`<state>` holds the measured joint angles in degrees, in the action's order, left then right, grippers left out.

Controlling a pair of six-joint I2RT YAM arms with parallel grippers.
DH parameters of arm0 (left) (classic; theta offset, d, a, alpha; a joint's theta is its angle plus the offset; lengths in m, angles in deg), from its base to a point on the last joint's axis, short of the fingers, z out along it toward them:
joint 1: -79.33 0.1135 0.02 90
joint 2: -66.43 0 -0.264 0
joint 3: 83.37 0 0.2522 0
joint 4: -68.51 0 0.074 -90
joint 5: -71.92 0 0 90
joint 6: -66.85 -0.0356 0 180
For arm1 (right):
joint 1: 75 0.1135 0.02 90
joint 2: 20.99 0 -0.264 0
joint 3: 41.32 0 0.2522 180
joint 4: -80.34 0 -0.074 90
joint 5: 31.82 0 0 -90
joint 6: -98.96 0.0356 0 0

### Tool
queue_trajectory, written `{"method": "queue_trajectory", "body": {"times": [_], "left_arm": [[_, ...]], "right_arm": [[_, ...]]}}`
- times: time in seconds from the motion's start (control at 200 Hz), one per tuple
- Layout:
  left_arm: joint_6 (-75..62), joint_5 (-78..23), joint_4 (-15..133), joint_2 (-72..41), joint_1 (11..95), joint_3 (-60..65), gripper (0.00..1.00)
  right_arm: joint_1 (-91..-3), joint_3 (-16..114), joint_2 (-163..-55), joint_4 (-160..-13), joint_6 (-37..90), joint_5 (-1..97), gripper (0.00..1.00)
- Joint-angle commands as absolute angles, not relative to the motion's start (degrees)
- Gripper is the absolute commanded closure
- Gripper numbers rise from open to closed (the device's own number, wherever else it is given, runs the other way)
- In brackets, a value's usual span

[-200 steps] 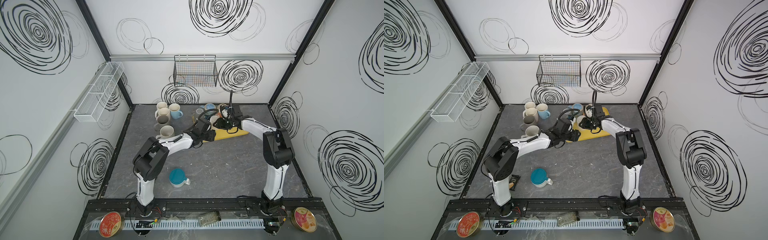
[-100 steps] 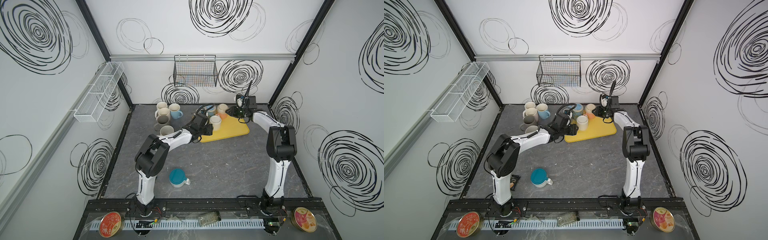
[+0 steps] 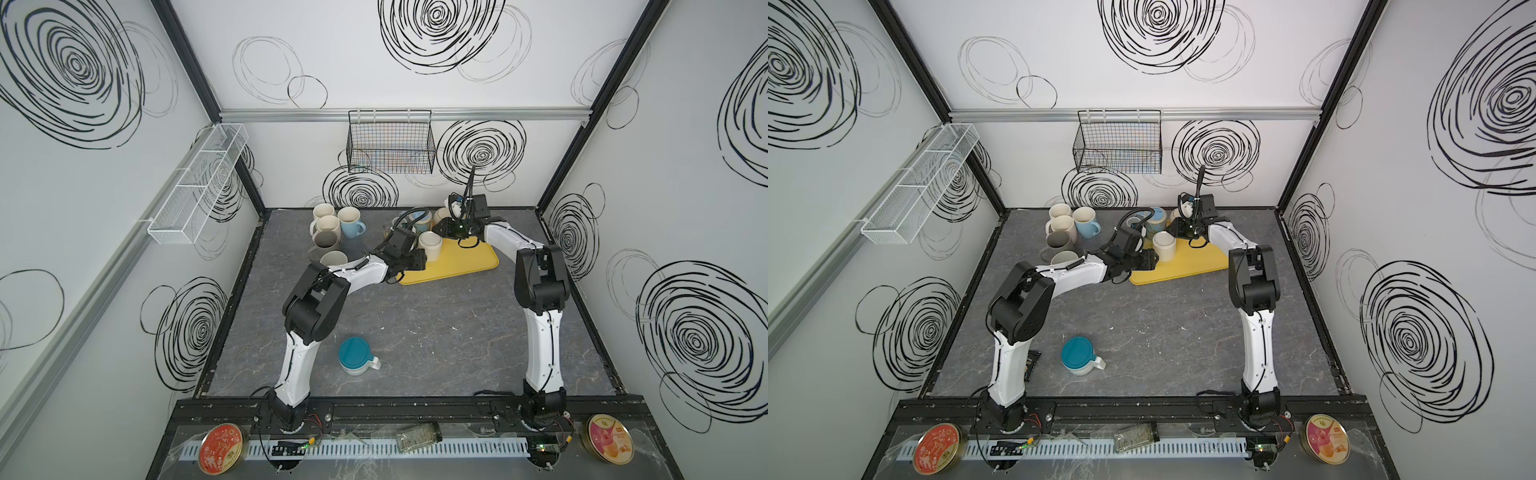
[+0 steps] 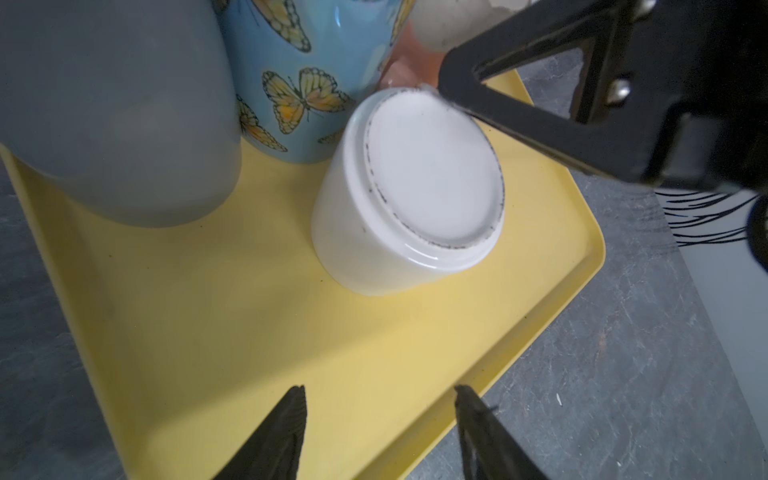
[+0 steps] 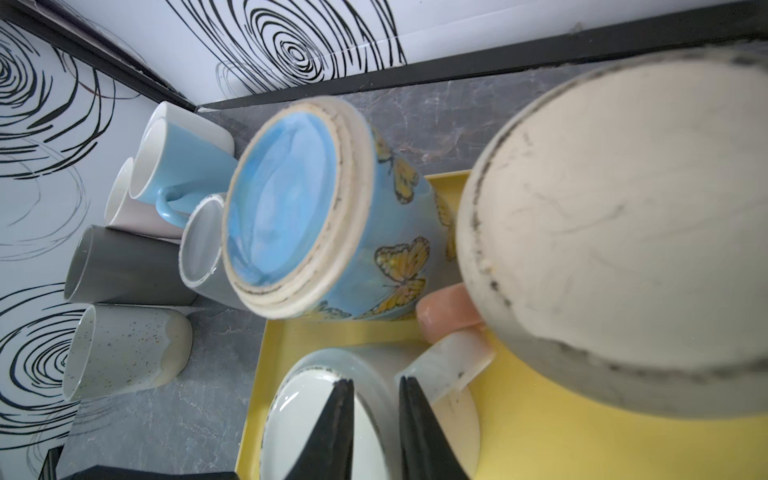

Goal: Turn the mug right side up

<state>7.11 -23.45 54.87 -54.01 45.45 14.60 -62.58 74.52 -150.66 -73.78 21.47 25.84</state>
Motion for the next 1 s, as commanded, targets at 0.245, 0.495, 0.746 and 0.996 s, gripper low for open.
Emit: {"method": "queue_trajectory", "body": {"times": [0.245, 0.495, 0.746, 0.996], "left_arm": [[11.03, -26.13, 61.86, -52.94, 47.51, 12.33, 0.38], [11.74, -25.83, 62.13, -51.86, 48.12, 10.48, 0.38], [11.66, -25.04, 62.39, -49.65, 48.81, 8.78, 0.38], [10.59, -25.21, 62.49, -45.05, 50.12, 5.04, 0.38]], "right_arm": [[-60.64, 55.62, -140.41, -79.49, 25.37, 25.86, 0.79], [-58.39, 47.83, -132.93, -81.51, 28.34, 26.83, 0.74], [-64.45, 52.99, -132.66, -74.08, 20.87, 26.98, 0.62], [-63.69, 55.48, -133.56, -64.73, -3.54, 32.78, 0.55]]}}
